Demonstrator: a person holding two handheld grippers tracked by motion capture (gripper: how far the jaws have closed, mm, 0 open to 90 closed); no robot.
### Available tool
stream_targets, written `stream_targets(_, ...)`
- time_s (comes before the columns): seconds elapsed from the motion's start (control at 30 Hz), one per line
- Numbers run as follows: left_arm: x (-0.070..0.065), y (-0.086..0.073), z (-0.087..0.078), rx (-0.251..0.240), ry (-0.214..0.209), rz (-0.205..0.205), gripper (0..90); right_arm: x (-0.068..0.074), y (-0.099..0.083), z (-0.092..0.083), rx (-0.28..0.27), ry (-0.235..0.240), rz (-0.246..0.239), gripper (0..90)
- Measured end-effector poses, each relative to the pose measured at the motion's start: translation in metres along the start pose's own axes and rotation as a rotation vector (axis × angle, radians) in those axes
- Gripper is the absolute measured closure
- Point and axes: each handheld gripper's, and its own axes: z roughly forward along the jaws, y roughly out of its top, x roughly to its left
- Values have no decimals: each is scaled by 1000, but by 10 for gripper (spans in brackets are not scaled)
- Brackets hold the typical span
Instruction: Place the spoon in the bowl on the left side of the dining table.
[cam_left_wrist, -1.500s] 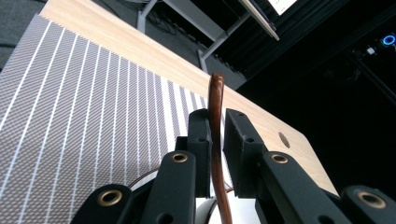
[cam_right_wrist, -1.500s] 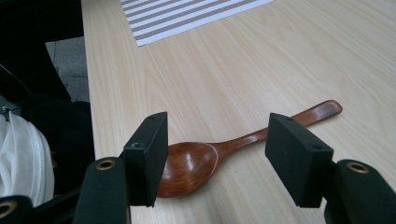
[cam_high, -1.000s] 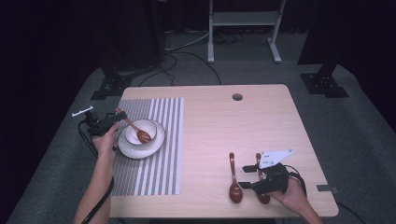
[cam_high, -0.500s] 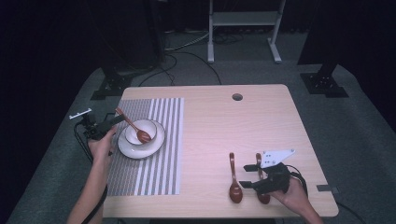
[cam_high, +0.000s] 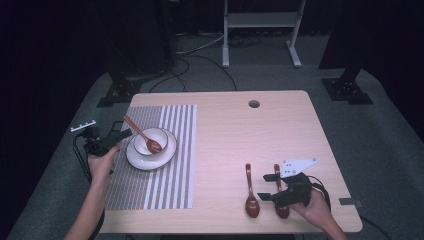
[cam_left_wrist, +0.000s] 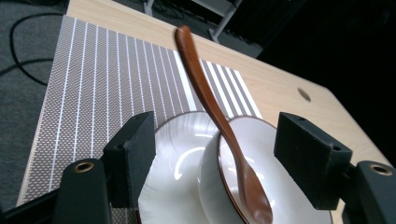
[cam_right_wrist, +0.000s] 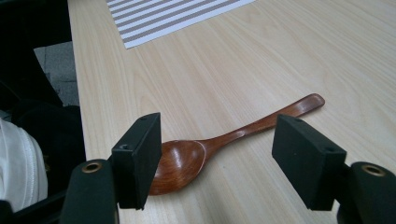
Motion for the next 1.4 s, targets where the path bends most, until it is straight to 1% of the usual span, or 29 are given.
stream_targets(0.07, -3, 0, -4, 0, -3, 15, 261, 0, 0, 0, -1, -4, 5, 303)
stream_targets(0.17, -7, -1, -9, 4, -8, 20, 205, -2, 0, 0, 4, -9, 14, 294)
stream_targets(0.27, -9, -2, -12, 8, -11, 34, 196, -2, -1, 1, 7, -7, 17, 287)
stream_targets(0.37, -11, -3, -13, 6, -19, 33, 186, -2, -1, 2, 10, -8, 18, 285)
stream_targets(0.43, -13, -4, -13, 5, -23, 39, 170, -3, -1, 2, 10, -8, 19, 284)
stream_targets(0.7, -22, -10, -18, 13, -40, 67, 168, -6, -2, 0, 1, -16, 29, 277)
stream_targets(0.77, -25, -10, -19, 16, -41, 70, 129, -8, -3, -1, -2, -16, 36, 275)
stream_targets(0.83, -29, -10, -20, 12, -44, 81, 129, -9, -4, -2, -5, -16, 39, 274)
stream_targets(0.93, -34, -11, -20, 6, -54, 85, 128, -10, -4, -2, 0, -19, 44, 272)
stream_targets(1.0, -37, -12, -19, 7, -58, 78, 99, -10, -4, -2, 1, -22, 44, 272)
stream_targets(1.07, -40, -13, -18, 14, -69, 83, 93, -10, -5, -3, 3, -25, 43, 272)
stream_targets(1.1, -42, -14, -17, 16, -68, 92, 88, -10, -5, -3, 3, -28, 43, 272)
stream_targets(1.2, -45, -15, -17, 20, -70, 100, 86, -10, -6, -5, 3, -35, 48, 272)
stream_targets(1.3, -46, -16, -16, 29, -67, 114, 72, -10, -7, -6, 3, -40, 55, 271)
stream_targets(1.4, -47, -16, -17, 34, -74, 116, 73, -9, -7, -7, 9, -47, 57, 271)
